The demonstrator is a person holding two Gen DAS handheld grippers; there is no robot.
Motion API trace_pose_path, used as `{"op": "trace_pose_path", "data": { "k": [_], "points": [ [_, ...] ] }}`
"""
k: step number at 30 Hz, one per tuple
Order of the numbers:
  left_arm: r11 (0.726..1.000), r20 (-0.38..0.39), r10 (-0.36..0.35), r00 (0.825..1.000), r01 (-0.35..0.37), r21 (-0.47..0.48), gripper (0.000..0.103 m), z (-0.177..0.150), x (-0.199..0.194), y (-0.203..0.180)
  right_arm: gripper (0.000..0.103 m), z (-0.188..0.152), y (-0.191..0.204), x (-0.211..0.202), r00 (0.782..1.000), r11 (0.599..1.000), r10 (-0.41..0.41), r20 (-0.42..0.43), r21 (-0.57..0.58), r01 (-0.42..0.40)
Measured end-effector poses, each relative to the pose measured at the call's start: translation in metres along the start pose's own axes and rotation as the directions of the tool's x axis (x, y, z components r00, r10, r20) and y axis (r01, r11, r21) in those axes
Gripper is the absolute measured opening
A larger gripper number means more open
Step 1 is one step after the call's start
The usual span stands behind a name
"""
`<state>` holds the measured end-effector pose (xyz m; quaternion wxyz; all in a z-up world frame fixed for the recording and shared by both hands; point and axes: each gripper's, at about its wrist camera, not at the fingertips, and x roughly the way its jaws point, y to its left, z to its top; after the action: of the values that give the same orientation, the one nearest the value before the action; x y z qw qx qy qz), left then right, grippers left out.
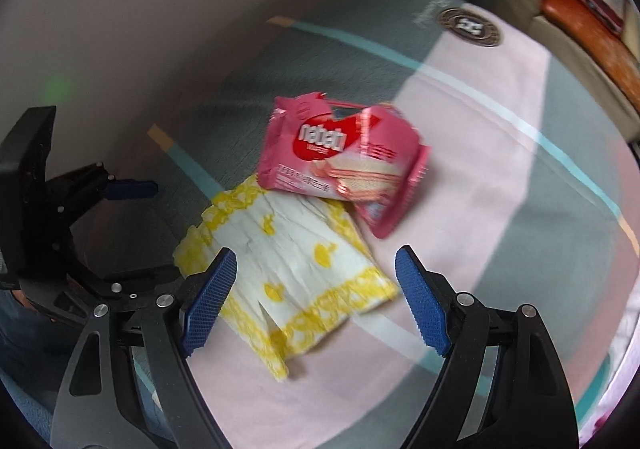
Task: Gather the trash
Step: 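Grasp the yellow-patterned napkin with the right gripper while the left gripper grasps the pink nabati wrapper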
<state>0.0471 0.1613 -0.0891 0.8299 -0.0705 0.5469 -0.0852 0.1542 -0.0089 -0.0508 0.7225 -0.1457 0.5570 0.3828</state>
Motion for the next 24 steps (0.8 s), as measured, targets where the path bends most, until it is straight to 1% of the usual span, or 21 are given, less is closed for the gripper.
{"op": "trace_pose_path", "data": {
  "k": [3, 8, 9, 11, 14, 15, 17, 18, 20, 21, 22, 23, 24],
  "points": [
    [1.000, 0.002, -0.008, 1.000, 0.008, -0.011, 0.091, -0.007, -0.002, 0.012, 0.078, 0.006, 0.006, 0.016, 0.999, 1.000, 0.015, -0.030, -0.024, -0.016],
    [1.000, 0.012, -0.018, 1.000, 0.018, -0.010, 0.091, -0.012, -0.007, 0.020, 0.078, 0.008, 0.012, 0.032, 0.998, 0.998, 0.002, -0.065, -0.055, -0.006],
    [1.000, 0.014, -0.016, 1.000, 0.017, -0.012, 0.091, -0.013, -0.007, 0.021, 0.078, 0.006, 0.017, 0.032, 0.998, 0.997, 0.005, -0.059, -0.082, -0.010],
    [1.000, 0.022, -0.023, 1.000, 0.023, -0.015, 0.091, -0.014, -0.008, 0.024, 0.078, 0.003, 0.024, 0.032, 0.997, 0.993, 0.020, -0.075, -0.114, -0.029],
    [1.000, 0.026, -0.017, 1.000, 0.017, -0.011, 0.091, -0.017, -0.011, 0.026, 0.078, -0.007, 0.043, 0.033, 0.994, 0.982, 0.017, -0.104, -0.185, -0.036],
    [1.000, 0.027, -0.014, 1.000, 0.015, -0.011, 0.091, -0.018, -0.011, 0.027, 0.078, -0.016, 0.055, 0.033, 0.995, 0.973, -0.004, -0.104, -0.232, -0.021],
    [1.000, 0.030, -0.010, 1.000, 0.010, -0.015, 0.091, -0.021, -0.013, 0.029, 0.078, -0.021, 0.065, 0.034, 0.995, 0.963, -0.028, -0.095, -0.270, 0.002],
    [1.000, 0.031, -0.011, 0.999, 0.011, -0.020, 0.091, -0.023, -0.014, 0.030, 0.078, -0.030, 0.077, 0.036, 0.994, 0.944, -0.083, -0.071, -0.326, 0.056],
    [1.000, 0.034, -0.011, 0.999, 0.012, -0.027, 0.091, -0.024, -0.016, 0.031, 0.076, -0.034, 0.083, 0.037, 0.992, 0.932, -0.115, -0.053, -0.352, 0.090],
    [1.000, 0.035, -0.010, 0.999, 0.011, -0.029, 0.091, -0.021, -0.015, 0.029, 0.071, -0.039, 0.088, 0.033, 0.993, 0.930, -0.111, -0.031, -0.356, 0.092],
    [0.999, 0.037, -0.009, 0.999, 0.010, -0.031, 0.091, -0.021, -0.015, 0.028, 0.064, -0.039, 0.088, 0.031, 0.994, 0.931, -0.110, -0.027, -0.352, 0.093],
    [0.999, 0.037, -0.009, 0.999, 0.010, -0.031, 0.091, -0.018, -0.015, 0.028, 0.041, -0.040, 0.088, 0.028, 0.994, 0.934, -0.109, -0.021, -0.344, 0.095],
    [1.000, 0.038, -0.009, 0.999, 0.010, -0.029, 0.091, -0.016, -0.014, 0.027, 0.014, -0.041, 0.086, 0.024, 0.995, 0.946, -0.098, -0.025, -0.312, 0.086]
  ]
}}
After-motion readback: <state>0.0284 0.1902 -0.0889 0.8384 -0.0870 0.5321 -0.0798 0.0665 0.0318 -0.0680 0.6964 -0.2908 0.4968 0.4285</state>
